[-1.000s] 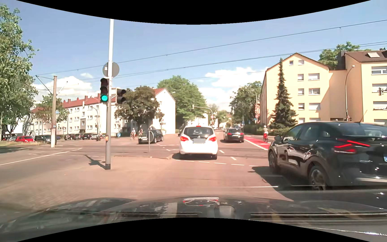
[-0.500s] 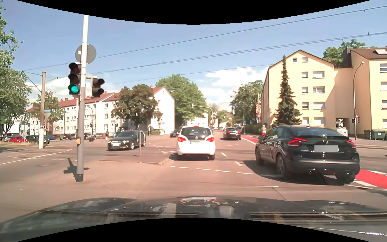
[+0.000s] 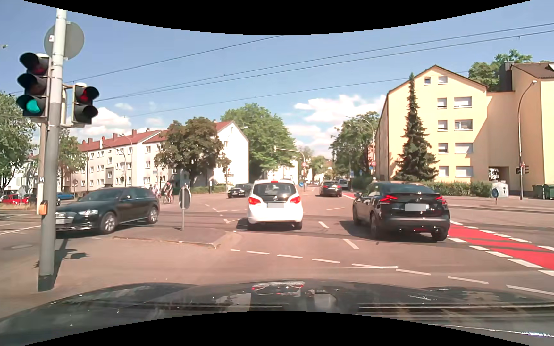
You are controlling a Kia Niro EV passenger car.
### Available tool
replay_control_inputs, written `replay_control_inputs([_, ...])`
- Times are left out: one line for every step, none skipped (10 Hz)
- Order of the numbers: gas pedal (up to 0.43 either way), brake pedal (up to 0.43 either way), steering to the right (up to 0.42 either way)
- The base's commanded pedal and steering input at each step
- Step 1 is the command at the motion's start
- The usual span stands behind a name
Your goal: Follow the waypoints while adhering to traffic rules and regulations
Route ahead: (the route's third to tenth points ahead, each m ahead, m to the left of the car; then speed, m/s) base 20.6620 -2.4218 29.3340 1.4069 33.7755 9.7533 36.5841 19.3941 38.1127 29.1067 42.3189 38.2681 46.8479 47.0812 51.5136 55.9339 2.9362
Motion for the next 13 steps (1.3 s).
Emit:
replay_control_inputs([0.0,0.0,-0.011])
replay_control_inputs([0.0,0.0,-0.011])
replay_control_inputs([0.0,0.0,-0.011])
replay_control_inputs([0.0,0.0,-0.011])
replay_control_inputs([0.0,0.0,-0.011])
replay_control_inputs([0.0,0.0,-0.011])
replay_control_inputs([0.0,0.0,-0.011])
replay_control_inputs([0.0,0.0,-0.011])
replay_control_inputs([0.0,0.0,-0.015])
replay_control_inputs([0.0,0.0,-0.016])
replay_control_inputs([0.0,0.0,-0.016])
replay_control_inputs([0.0,0.0,-0.014])
replay_control_inputs([0.0,0.0,-0.016])
